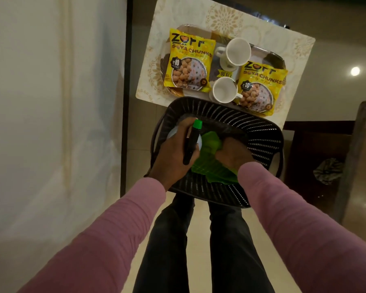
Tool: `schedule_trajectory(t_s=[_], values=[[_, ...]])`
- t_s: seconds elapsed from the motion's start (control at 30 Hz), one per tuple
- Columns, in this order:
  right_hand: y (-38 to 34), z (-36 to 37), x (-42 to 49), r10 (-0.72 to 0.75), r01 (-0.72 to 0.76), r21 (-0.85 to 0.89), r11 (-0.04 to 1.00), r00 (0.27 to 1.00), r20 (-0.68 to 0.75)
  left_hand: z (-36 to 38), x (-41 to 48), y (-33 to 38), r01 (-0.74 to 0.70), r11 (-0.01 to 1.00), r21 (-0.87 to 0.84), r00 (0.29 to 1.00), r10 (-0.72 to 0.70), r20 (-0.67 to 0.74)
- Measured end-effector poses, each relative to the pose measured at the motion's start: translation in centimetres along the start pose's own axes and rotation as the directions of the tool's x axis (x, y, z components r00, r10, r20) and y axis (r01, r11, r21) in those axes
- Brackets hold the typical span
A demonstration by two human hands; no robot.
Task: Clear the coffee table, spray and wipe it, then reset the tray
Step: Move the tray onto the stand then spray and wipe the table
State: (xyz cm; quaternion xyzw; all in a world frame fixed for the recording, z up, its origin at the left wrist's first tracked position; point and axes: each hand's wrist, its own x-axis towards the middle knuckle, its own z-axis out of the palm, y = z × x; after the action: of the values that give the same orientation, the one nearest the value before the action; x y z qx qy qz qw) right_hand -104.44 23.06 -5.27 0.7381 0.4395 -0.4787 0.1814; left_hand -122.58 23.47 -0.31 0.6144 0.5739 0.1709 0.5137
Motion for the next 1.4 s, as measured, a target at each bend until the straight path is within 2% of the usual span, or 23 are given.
schedule_trajectory(t_s=[0.1, 0.27, 0.5, 0.63, 0.7, 0.87, 1.0, 1.13, 1.33, 1.4], values=[[0.3, -1.3, -1.7, 0.004, -0.007, 0.282, 0.959, 1.0, 0.01, 0.0, -0.1, 1.4, -0.058, 0.997, -0.058, 0.997, 0.054, -0.061], [1.5, -3.6, -6.0, -0.026, 0.048, 0.472, 0.88, 0.998, -0.053, 0.1, -1.3, 5.0, -0.174, 0.98, -0.095, 0.97, 0.155, -0.186], [4.6, -4.8, -12.3, -0.029, 0.054, 0.814, 0.578, 0.999, -0.045, 2.0, -5.3, 9.7, -0.153, 0.976, -0.155, 0.927, 0.087, -0.366], [6.8, -6.1, -14.9, -0.095, 0.129, 0.905, 0.405, 0.991, -0.099, 4.8, -7.3, 12.4, -0.157, 0.97, -0.185, 0.88, 0.052, -0.472], [8.7, -7.0, -16.1, -0.136, 0.18, 0.915, 0.362, 0.981, -0.139, 6.8, -8.5, 14.2, -0.17, 0.959, -0.227, 0.861, 0.033, -0.507], [15.5, -10.0, -18.3, -0.161, 0.261, 0.899, 0.352, 0.963, -0.217, 13.4, -11.4, 18.9, -0.207, 0.919, -0.336, 0.841, -0.008, -0.541], [22.5, -11.5, -19.1, -0.113, 0.327, 0.836, 0.44, 0.944, -0.31, 20.2, -12.8, 20.3, -0.153, 0.901, -0.405, 0.86, -0.081, -0.505], [30.0, -11.2, -19.3, 0.014, 0.298, 0.817, 0.494, 0.937, -0.35, 26.8, -14.7, 21.6, -0.119, 0.895, -0.43, 0.895, -0.091, -0.436], [40.5, -8.3, -18.3, 0.094, 0.273, 0.76, 0.59, 0.911, -0.401, 36.0, -18.6, 22.2, -0.112, 0.919, -0.379, 0.947, -0.016, -0.32], [43.2, -7.3, -18.5, 0.11, 0.267, 0.753, 0.601, 0.906, -0.409, 38.7, -20.5, 22.0, -0.089, 0.918, -0.387, 0.948, -0.041, -0.316]])
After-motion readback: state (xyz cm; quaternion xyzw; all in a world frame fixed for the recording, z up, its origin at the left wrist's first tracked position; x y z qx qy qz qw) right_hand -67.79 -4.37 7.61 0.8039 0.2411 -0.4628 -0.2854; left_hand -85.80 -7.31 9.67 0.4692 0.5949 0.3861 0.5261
